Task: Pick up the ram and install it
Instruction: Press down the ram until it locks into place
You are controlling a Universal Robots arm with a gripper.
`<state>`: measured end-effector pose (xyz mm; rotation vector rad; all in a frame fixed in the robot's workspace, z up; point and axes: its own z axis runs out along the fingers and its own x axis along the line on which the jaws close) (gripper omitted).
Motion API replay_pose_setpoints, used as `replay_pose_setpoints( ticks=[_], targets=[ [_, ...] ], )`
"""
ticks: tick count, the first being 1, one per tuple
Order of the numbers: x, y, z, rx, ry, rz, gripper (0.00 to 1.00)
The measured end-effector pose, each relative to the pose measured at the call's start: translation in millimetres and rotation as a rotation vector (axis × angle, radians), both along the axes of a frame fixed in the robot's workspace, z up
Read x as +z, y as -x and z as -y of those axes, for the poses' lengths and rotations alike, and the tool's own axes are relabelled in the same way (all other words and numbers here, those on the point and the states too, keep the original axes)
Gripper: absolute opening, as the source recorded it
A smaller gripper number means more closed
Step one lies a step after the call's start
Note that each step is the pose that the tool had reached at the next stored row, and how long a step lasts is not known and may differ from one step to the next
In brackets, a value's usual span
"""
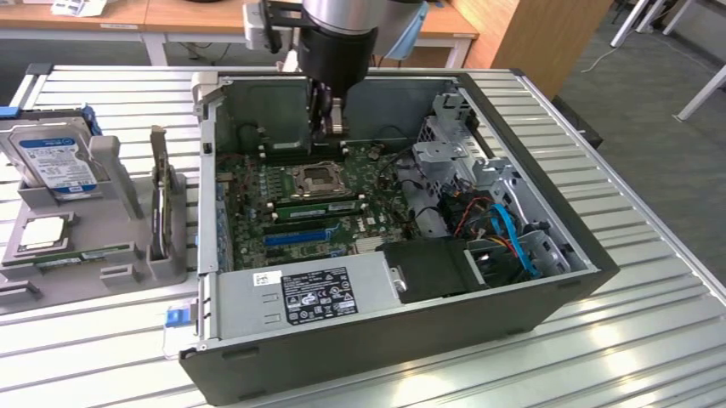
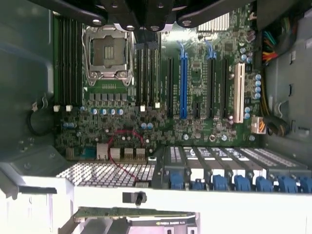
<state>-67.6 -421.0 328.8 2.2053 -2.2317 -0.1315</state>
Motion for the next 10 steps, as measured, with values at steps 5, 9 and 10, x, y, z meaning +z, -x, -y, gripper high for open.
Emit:
replay_pose_setpoints(
  ticks=[5, 9, 10],
  targets=[
    [0.0, -14.3, 0.0, 0.000, 0.0000, -0.0014, 0.10],
    [0.0, -23.0, 0.0, 0.000, -0.0001, -0.0021, 0.10],
    [0.0, -23.6, 0.1, 0.000, 0.0000, -0.0022, 0.10]
  ],
)
